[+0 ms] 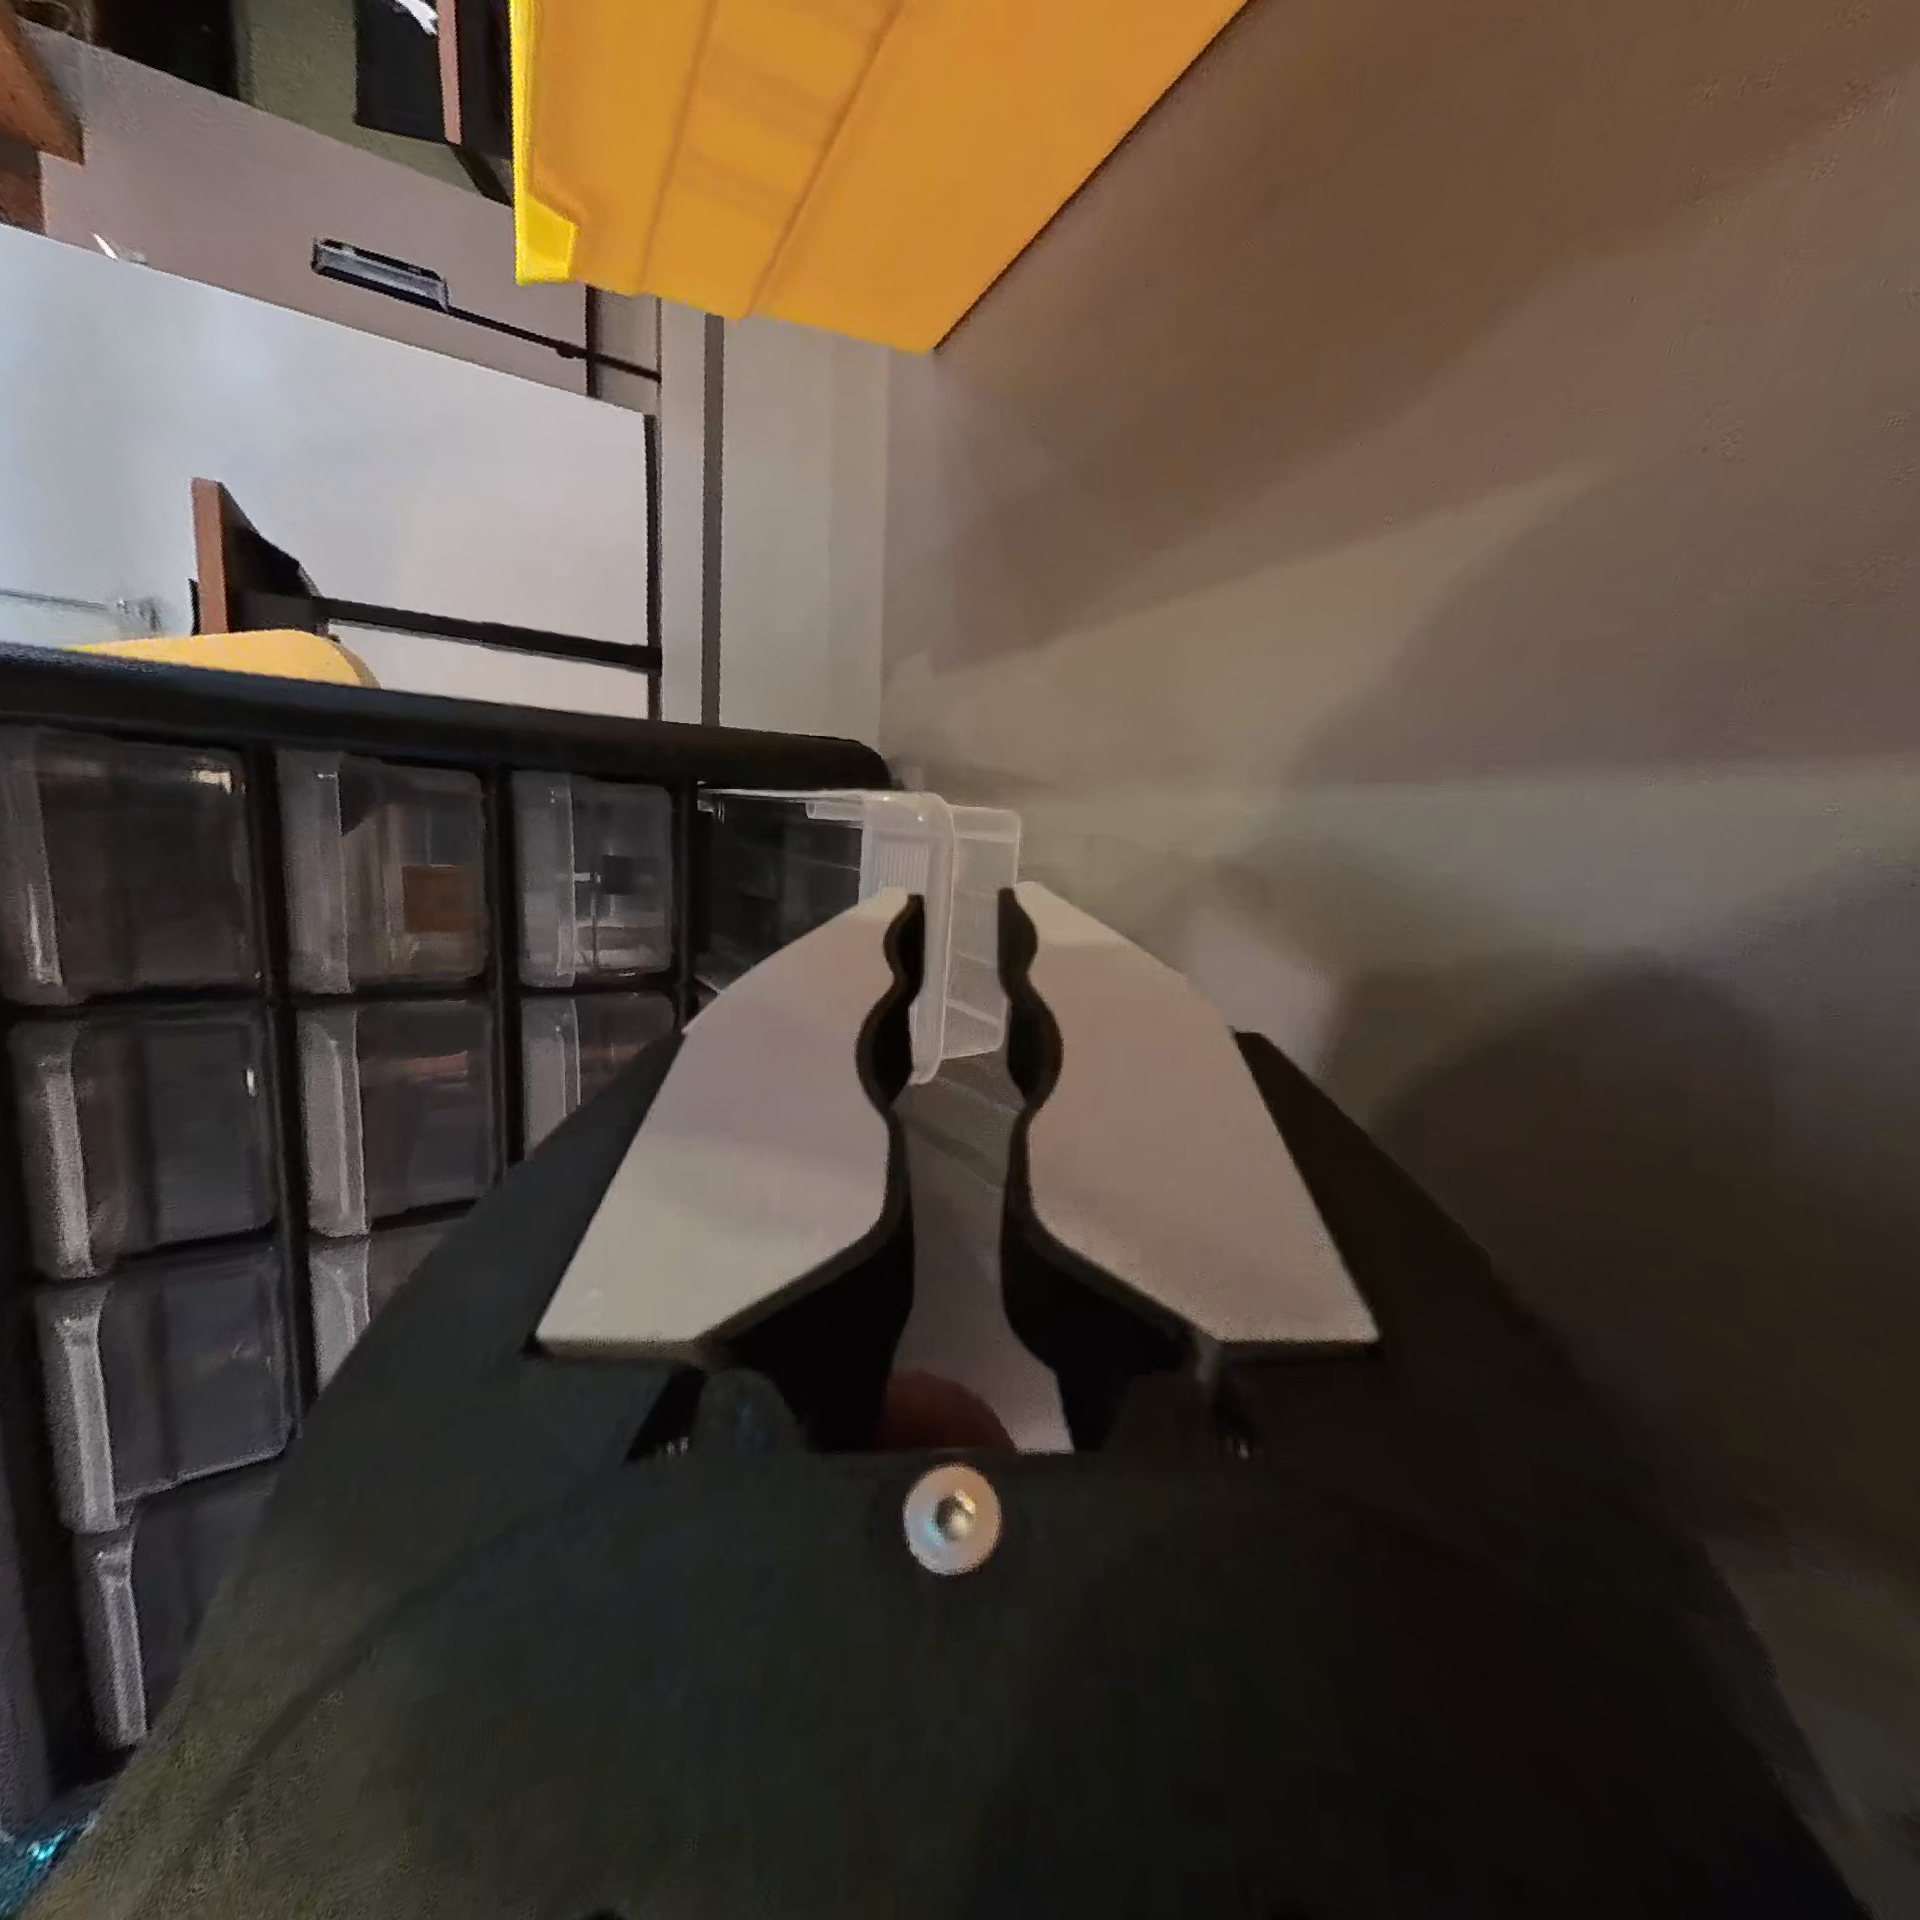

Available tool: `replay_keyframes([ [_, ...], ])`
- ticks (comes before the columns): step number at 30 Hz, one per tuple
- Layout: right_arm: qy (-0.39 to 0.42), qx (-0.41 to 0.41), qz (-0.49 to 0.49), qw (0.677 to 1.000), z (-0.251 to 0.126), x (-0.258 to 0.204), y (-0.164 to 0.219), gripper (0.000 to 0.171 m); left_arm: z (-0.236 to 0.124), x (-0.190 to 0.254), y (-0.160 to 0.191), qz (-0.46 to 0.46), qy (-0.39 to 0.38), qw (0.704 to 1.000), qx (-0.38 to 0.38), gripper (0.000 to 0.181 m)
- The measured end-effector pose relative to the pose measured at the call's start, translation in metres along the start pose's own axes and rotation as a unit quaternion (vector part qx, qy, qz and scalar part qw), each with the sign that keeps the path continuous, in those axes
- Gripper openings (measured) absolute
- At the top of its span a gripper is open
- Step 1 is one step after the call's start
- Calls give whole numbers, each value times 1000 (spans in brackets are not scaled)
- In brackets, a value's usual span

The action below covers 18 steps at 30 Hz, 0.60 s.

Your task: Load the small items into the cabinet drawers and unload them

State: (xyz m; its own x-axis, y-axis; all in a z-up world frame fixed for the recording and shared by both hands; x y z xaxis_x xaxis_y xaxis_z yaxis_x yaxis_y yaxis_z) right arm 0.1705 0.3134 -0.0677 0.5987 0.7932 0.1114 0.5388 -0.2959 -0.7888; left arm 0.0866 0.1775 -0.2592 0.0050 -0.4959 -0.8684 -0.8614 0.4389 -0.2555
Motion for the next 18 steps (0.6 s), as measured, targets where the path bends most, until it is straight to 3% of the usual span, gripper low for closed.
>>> replay_keyframes([
  [6,0,-2,-2,1000,0,0,0,3,-17,-8,-2,-52,15,998,19,29],
  [10,-1,1,-2,1000,0,0,0,4,-45,-37,12,-64,50,996,36,36],
  [14,-3,2,-2,1000,0,0,0,3,-80,-90,63,-111,69,991,-22,37],
  [18,-4,-2,-4,1000,0,1,0,3,-126,-130,151,-192,76,973,-101,38],
])
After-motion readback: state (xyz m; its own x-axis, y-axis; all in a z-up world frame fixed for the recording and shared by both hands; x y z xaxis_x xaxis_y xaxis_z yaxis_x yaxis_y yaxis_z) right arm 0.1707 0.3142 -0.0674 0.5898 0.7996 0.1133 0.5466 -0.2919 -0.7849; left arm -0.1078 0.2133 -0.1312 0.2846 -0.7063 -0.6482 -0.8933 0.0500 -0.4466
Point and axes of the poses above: each gripper's, where its closed fingertips meet, z out along the fingers, y out of its underside, x = y × z across the jaws, the point moved 8 cm from there along -z, back along the fingers
